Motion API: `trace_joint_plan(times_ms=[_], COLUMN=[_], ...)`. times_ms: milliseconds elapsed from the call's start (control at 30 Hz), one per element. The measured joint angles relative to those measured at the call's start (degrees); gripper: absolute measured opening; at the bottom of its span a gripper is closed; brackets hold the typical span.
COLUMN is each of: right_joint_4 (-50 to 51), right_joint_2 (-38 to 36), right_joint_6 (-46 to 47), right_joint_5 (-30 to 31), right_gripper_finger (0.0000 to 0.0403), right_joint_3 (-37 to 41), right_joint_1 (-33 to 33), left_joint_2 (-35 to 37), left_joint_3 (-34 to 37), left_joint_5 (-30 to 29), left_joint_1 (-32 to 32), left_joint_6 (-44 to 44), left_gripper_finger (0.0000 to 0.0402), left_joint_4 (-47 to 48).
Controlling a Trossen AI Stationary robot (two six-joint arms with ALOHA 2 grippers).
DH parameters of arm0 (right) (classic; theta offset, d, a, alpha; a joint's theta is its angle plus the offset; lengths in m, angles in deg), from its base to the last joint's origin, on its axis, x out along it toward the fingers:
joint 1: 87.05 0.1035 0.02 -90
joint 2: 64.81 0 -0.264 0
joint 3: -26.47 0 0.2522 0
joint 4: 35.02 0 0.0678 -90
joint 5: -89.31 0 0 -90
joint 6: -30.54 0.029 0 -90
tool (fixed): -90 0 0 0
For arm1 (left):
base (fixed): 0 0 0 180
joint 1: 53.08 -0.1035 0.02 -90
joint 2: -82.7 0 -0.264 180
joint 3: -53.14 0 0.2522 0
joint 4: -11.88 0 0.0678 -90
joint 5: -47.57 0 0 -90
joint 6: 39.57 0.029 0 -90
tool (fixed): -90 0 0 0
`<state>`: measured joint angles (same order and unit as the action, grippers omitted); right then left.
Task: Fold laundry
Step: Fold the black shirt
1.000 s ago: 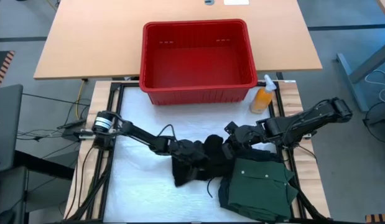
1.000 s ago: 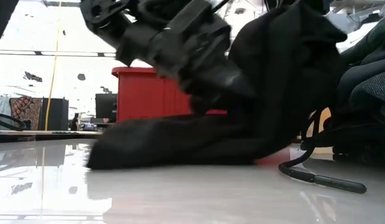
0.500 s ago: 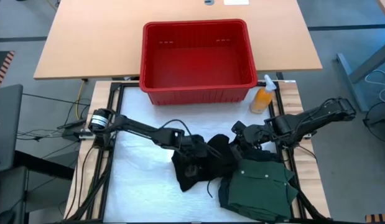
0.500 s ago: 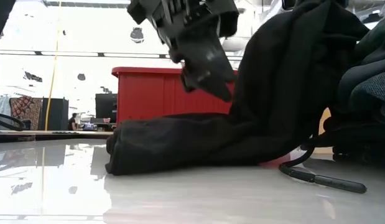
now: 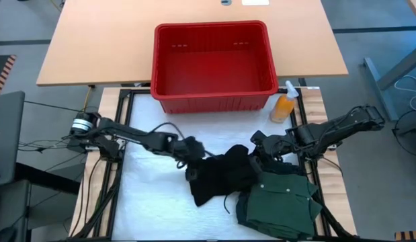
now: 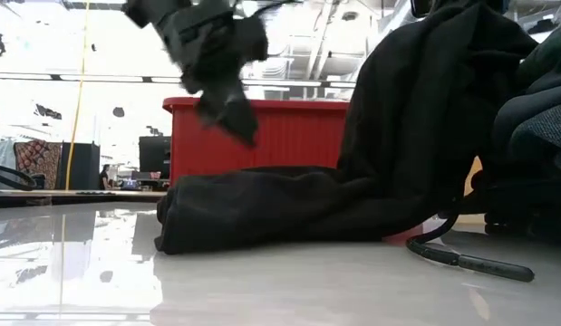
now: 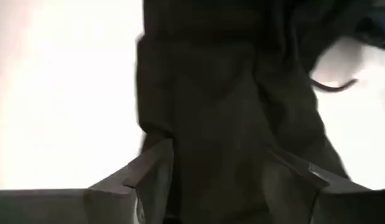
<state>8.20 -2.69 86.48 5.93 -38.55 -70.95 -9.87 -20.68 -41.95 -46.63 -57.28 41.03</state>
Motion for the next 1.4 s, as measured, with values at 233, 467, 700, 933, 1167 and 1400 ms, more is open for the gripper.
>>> trace_joint_plan(times_ms=[233,467,700,933,1167,1400], right_joint_4=[-2.65,-5.68,-12.83,-13.81,-12.43,-9.70], right_joint_2=[2.17,5.50,6.72,6.85,6.82,6.85], right_joint_6=[2.55,4.50,4.22,4.20,4.08,4.00], right_joint_5=[1.22,1.15,1.23,2.53,2.55,2.57], right_gripper_finger=[0.0035,0.0034,0.0034,0.0036,0.0036,0.0036], right_joint_3=[-0.02,0.00,0.00,0.00,-0.02,-0.02], right_joint_1=[0.13,0.13,0.74,2.64,5.11,5.68], left_joint_2=[2.19,-6.46,-18.22,-25.07,-25.78,-25.25], left_joint_3=[13.33,9.50,0.35,-11.06,-18.17,-23.02], left_joint_5=[3.65,4.18,8.43,9.81,9.81,9.31], left_joint_1=[0.96,1.80,1.80,1.78,1.38,1.68], left_joint_6=[-6.18,-1.06,-1.34,0.04,6.47,10.52], left_gripper_finger=[0.0208,0.0208,0.0208,0.0208,0.0208,0.0208], left_joint_4=[-25.81,-31.25,-34.55,-33.93,-18.76,-5.58])
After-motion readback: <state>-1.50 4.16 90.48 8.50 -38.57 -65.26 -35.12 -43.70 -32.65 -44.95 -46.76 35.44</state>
